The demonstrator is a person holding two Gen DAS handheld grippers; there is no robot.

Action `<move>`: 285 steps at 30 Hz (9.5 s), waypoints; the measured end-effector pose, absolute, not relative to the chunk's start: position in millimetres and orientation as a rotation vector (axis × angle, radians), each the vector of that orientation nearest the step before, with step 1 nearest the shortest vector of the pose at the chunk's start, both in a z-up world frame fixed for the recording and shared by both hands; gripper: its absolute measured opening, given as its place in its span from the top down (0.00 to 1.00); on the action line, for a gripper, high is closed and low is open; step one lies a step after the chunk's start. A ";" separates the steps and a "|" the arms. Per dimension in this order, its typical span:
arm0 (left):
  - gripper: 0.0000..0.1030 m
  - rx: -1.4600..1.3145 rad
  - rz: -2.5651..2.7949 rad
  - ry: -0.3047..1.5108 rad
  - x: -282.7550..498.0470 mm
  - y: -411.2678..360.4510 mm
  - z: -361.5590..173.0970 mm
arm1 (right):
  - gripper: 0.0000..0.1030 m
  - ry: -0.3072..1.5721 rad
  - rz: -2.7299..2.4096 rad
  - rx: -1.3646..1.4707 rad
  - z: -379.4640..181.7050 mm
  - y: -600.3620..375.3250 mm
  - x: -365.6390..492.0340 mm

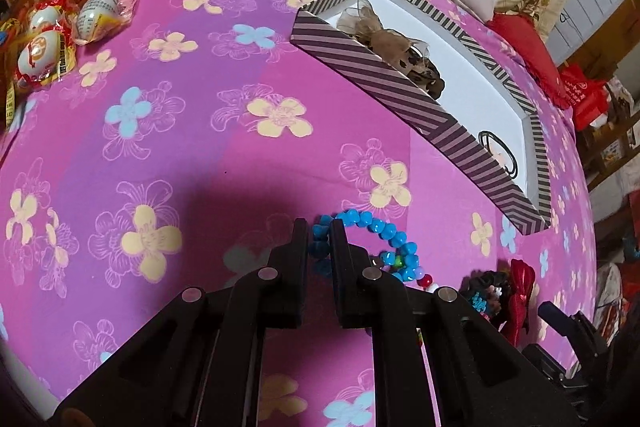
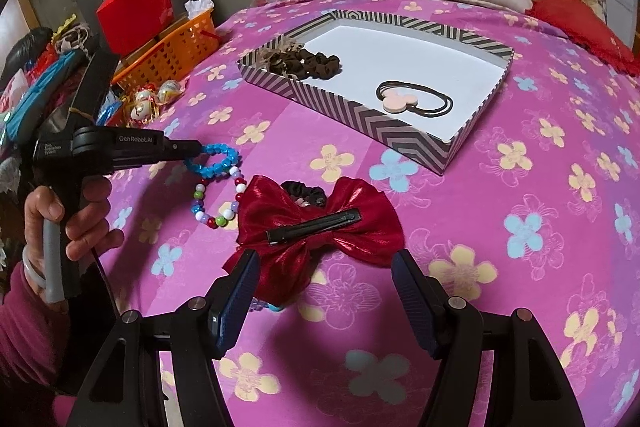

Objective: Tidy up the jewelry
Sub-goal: 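Lift blue bracelet with left tool while right tool grasps red satin bow, then carry blue bracelet in left tool while right tool carries red bow to tray, then open left tool over tray while right tool lowers red bow into tray, then move left tool to multicolour bead bracelet while right tool grasps black scrunchie, then close left tool on multicolour bead bracelet while right tool lifts black scrunchie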

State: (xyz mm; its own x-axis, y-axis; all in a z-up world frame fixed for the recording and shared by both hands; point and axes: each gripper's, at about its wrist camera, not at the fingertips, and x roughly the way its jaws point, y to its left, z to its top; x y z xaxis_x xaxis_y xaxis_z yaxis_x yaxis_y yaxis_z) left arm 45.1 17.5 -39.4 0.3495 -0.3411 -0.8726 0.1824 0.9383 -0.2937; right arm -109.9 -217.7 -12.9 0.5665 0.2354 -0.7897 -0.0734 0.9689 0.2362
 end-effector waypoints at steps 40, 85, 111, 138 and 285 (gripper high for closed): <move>0.91 -0.148 -0.347 1.187 44.5 10.7 -47.0 | 0.70 1.067 0.167 0.269 -30.8 -209.1 -59.5; 0.64 -0.103 -0.356 1.166 40.9 4.6 -39.1 | 0.77 0.946 0.227 0.367 5.0 -229.5 -93.8; 0.93 -0.202 -0.437 1.110 32.5 2.2 9.8 | 0.77 0.875 0.224 0.377 33.0 -240.3 -96.5; 0.93 -0.063 -0.432 0.977 37.2 -44.9 83.2 | 0.77 0.814 0.218 0.353 69.5 -250.6 -68.4; 0.45 0.102 -0.295 1.112 6.7 -19.8 -46.4 | 0.94 0.887 0.137 0.268 0.2 -260.2 -91.4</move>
